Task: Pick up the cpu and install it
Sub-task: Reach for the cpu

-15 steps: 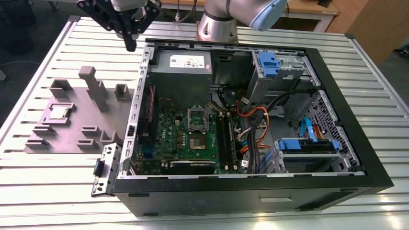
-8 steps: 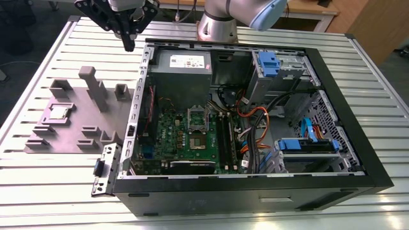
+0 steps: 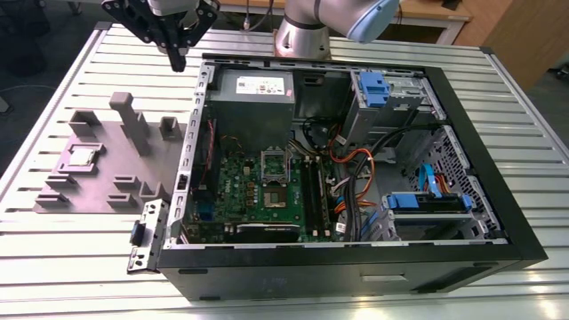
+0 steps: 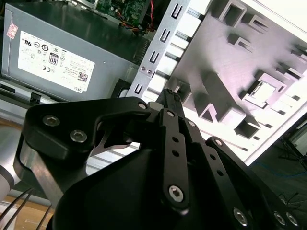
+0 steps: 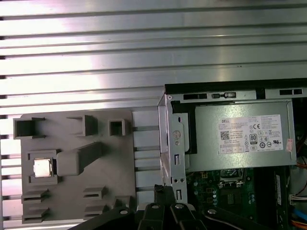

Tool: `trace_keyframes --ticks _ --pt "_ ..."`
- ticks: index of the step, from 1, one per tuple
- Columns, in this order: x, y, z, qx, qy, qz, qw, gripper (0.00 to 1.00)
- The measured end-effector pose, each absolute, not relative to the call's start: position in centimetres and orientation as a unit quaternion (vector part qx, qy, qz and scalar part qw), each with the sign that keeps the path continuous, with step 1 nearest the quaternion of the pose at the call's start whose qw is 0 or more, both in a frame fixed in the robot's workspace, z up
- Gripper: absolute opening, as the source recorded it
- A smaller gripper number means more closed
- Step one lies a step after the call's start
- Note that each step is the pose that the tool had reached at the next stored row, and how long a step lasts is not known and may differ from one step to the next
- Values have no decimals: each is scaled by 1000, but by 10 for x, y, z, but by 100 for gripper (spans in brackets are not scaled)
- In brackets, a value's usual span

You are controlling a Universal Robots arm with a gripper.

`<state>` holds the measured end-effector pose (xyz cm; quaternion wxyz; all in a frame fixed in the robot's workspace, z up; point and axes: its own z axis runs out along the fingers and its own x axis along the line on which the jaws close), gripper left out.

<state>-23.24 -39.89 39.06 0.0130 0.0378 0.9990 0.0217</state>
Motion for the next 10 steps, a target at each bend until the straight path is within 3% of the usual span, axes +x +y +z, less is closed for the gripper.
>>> trace_keyframes --ticks 10 --pt "-235 -399 390 38 999 22 13 10"
